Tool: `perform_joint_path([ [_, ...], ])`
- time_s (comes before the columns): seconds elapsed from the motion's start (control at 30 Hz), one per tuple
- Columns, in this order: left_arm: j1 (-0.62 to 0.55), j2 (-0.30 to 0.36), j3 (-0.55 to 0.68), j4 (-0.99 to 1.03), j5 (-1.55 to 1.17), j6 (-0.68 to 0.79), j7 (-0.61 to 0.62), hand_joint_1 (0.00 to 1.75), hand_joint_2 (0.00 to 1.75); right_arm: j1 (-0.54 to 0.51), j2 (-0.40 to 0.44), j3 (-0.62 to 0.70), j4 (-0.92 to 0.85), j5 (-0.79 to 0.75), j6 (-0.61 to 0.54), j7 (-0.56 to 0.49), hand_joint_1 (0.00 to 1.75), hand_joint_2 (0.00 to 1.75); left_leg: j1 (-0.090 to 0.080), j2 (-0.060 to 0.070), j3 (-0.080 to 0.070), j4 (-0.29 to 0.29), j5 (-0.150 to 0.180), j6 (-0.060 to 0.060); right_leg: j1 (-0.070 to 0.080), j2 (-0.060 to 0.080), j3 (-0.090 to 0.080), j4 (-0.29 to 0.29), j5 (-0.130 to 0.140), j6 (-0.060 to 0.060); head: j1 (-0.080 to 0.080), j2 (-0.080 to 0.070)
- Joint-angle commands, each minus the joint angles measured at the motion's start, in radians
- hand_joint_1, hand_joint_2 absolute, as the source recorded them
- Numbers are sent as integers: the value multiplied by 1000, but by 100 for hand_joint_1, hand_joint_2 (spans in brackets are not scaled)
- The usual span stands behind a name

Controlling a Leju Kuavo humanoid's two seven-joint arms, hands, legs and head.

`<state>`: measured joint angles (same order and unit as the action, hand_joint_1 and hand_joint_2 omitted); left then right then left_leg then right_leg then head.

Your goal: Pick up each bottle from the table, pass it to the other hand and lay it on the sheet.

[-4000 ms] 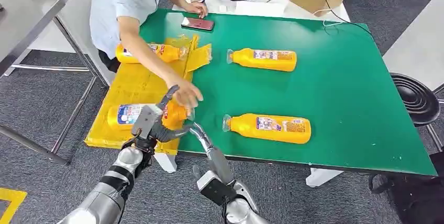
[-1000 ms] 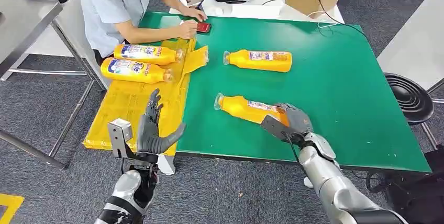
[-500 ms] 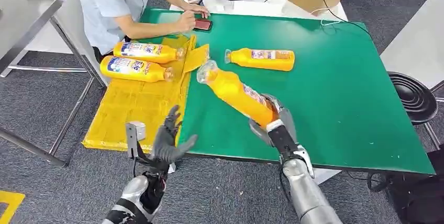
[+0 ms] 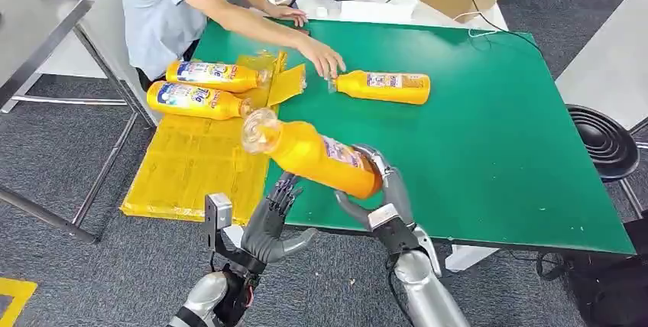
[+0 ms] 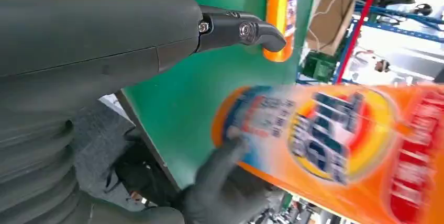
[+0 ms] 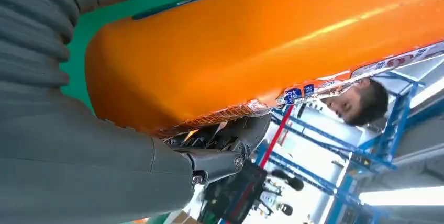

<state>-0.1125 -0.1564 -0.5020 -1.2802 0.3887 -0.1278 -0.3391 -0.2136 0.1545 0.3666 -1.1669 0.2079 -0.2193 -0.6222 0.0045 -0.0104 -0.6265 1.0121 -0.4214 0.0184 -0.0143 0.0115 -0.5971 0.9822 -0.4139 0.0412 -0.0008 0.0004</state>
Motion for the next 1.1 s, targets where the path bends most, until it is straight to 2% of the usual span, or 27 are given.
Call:
perform_joint_path([
  [0.03, -22, 21, -36, -54, -4, 90, -16, 0, 175, -33, 11, 196, 148, 100, 12, 3, 175, 175, 1, 3, 6, -1, -2, -1, 1, 1, 6, -1, -2, -2, 0, 0],
  [0.1, -26, 18, -17, -78, 5, 127, -27, 0, 175, -34, 20, 233, 180, 107, 15, -1, 175, 175, 1, 2, 3, -1, -1, -1, 1, 1, 3, -1, 0, -1, 0, 0],
  [0.2, -26, 33, -24, -110, 42, 85, -4, 0, 175, -40, 24, 269, 212, 122, 12, -5, 175, 175, 1, 2, 6, -1, -2, -1, 1, 0, 6, -1, -2, -2, 0, 0],
  [0.37, -49, 26, -14, -60, 130, 46, 54, 0, 175, -60, 32, 289, 215, 169, -68, -8, 175, 175, 0, 3, 6, -1, -2, -1, 1, 1, 5, -1, -1, -2, 0, 0],
  [0.47, -65, 21, -2, -38, 152, 60, 64, 0, 175, -67, 31, 301, 217, 171, -60, 6, 175, 175, 1, 0, 2, -1, 0, -1, 1, -1, 2, -1, -1, -2, 0, 0],
  [0.5, -67, 17, 5, -35, 161, 62, 64, 19, 175, -68, 32, 305, 225, 171, -56, 9, 175, 175, 1, 1, 5, -1, -1, -1, 1, -2, 5, -1, -2, -3, 0, 0],
  [0.53, -67, 16, 8, -34, 166, 62, 66, 19, 175, -69, 33, 306, 229, 171, -55, 11, 175, 175, 1, 0, 4, -1, -1, -1, 1, -1, 4, -1, -1, -2, 0, 0],
  [0.57, -68, 17, 10, -34, 171, 61, 67, 175, 175, -69, 35, 308, 238, 171, -59, 12, 175, 175, 1, 1, 5, -1, -1, -1, 1, -1, 5, -1, -1, -2, 0, 0],
  [0.63, -69, 18, 13, -31, 189, 51, 78, 175, 175, -71, 40, 308, 256, 163, -51, 13, 175, 175, 1, 0, 3, -1, 0, -1, 1, -1, 3, -1, -1, -2, 0, 0],
  [0.67, -69, 18, 16, -30, 194, 51, 78, 175, 175, -69, 42, 310, 262, 162, -48, 13, 164, 175, 1, 0, 6, -1, -1, -1, 1, -2, 6, -1, -2, -3, 0, 0],
  [0.7, -67, 16, 25, -31, 199, 56, 72, 175, 175, -70, 47, 314, 271, 153, -34, 16, 124, 175, 1, 0, 4, -1, -1, -1, 1, -2, 4, -1, -1, -2, 0, 0],
  [0.73, -68, 17, 28, -32, 199, 58, 70, 175, 175, -69, 49, 314, 272, 152, -32, 17, 54, 175, 1, 0, 2, -1, 0, -1, 1, -1, 2, -1, -1, -2, 0, 0],
  [0.77, -69, 15, 35, -33, 195, 69, 61, 175, 175, -68, 53, 314, 274, 148, -28, 21, 0, 175, 1, 1, 5, -1, -1, -1, 1, -1, 5, -1, -2, -2, 0, 0],
  [0.83, -71, 10, 51, -40, 182, 100, 42, 175, 175, -65, 58, 323, 269, 138, -4, 31, 0, 175, 1, 0, 3, -1, -1, -1, 1, -1, 3, -1, -1, -2, 0, 0],
  [0.87, -75, 12, 56, -42, 176, 111, 40, 175, 175, -63, 57, 331, 264, 138, 0, 31, 0, 0, 1, 0, 5, -1, -1, -1, 1, -2, 5, -1, -2, -2, 0, 0],
  [0.97, -115, 14, 88, 7, 181, 177, 76, 175, 175, -61, 55, 353, 249, 134, 13, 37, 0, 0, 0, 0, 2, -1, 0, -1, 1, -1, 2, -1, -1, -2, 0, 0],
  [1.0, -157, 25, 108, 66, 176, 249, 101, 175, 175, -60, 57, 359, 247, 132, -6, 40, 0, 0, 1, 0, 5, -1, -1, -1, 1, -2, 5, -1, -2, -2, 0, 0],
  [1.1, -230, 44, 159, 183, 178, 289, 82, 175, 175, -67, 61, 367, 252, 123, -30, 46, 0, 0, 1, -1, 5, -1, 0, -1, 1, -3, 5, -1, -1, -3, 0, 0],
])
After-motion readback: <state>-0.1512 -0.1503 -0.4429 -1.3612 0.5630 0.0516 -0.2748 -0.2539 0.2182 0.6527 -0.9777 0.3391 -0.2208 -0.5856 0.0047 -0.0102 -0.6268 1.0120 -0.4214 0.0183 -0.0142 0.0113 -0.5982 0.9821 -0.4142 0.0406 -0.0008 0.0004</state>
